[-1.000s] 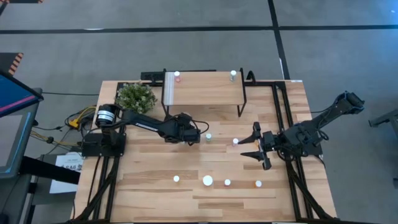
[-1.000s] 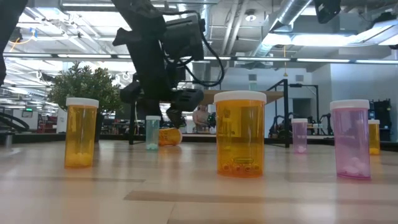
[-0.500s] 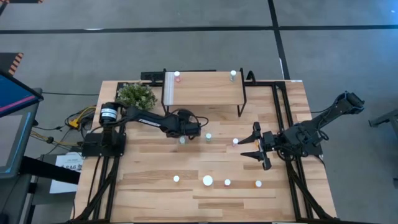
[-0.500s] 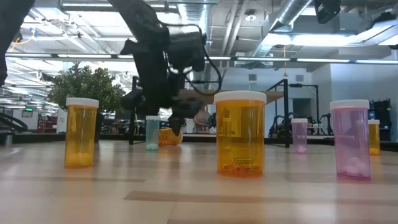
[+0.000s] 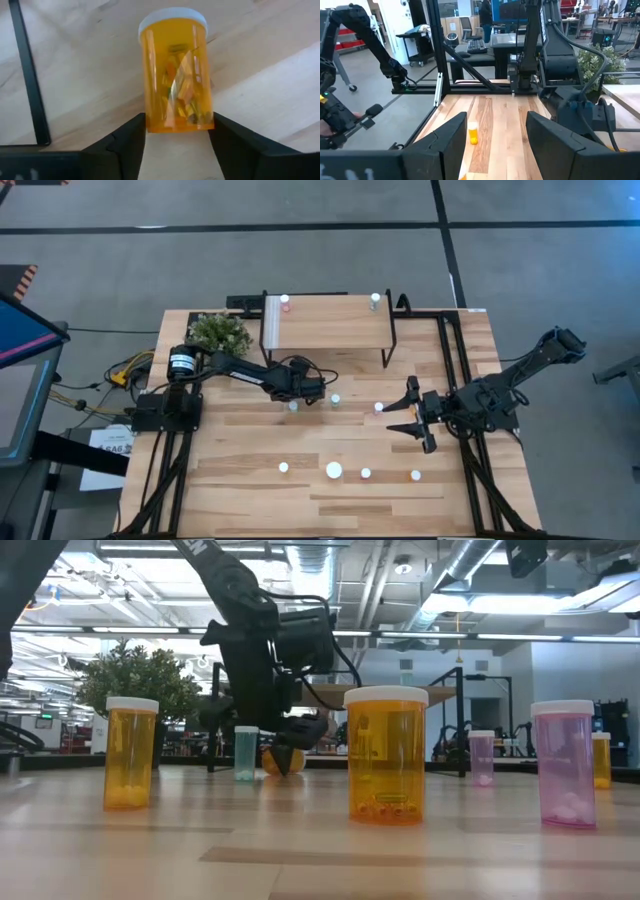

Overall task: Pick and place medicine bottles onto shelf by color
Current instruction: Put the top big orange pill bottle on the shelf

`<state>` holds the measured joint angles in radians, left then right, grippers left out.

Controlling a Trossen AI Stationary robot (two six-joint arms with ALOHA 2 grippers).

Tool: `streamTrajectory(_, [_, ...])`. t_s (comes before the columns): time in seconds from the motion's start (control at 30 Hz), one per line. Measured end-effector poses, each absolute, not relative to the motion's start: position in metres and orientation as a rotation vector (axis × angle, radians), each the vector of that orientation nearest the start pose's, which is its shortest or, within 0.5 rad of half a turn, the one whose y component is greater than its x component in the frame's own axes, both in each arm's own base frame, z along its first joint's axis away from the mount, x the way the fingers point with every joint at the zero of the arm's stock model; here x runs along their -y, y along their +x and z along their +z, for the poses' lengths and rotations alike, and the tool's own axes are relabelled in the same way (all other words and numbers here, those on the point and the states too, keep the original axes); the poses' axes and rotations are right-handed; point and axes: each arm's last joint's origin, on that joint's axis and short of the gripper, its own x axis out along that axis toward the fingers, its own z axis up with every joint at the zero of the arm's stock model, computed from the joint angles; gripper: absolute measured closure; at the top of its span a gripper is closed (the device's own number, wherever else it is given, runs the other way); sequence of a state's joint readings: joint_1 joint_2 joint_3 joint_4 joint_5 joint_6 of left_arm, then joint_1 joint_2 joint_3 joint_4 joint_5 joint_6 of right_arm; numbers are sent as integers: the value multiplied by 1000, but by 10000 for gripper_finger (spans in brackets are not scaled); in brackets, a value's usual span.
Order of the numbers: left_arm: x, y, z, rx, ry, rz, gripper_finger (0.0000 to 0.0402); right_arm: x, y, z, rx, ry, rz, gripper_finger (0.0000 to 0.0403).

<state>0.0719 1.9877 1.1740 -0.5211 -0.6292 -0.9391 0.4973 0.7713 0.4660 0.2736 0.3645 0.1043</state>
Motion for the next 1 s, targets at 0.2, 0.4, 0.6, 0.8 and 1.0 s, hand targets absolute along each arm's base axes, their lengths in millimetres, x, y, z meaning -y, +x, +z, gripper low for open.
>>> streamTrajectory(0.2, [-42,358,119,-897,-400,1118,235,-75,161,268,-34,92,131,178])
streamTrajectory(0.4, [-32,359,119,-900,-378,1098,244,-75,161,268,-34,92,131,178])
streamTrajectory(0.6, [-13,361,128,-915,-336,1042,240,-75,161,269,-32,93,131,178])
streamTrajectory(0.8, [5,373,153,-877,-238,1000,239,-75,161,269,-29,94,131,178])
streamTrajectory(1.0, [22,373,185,-865,-147,908,239,-75,161,269,-26,96,132,178])
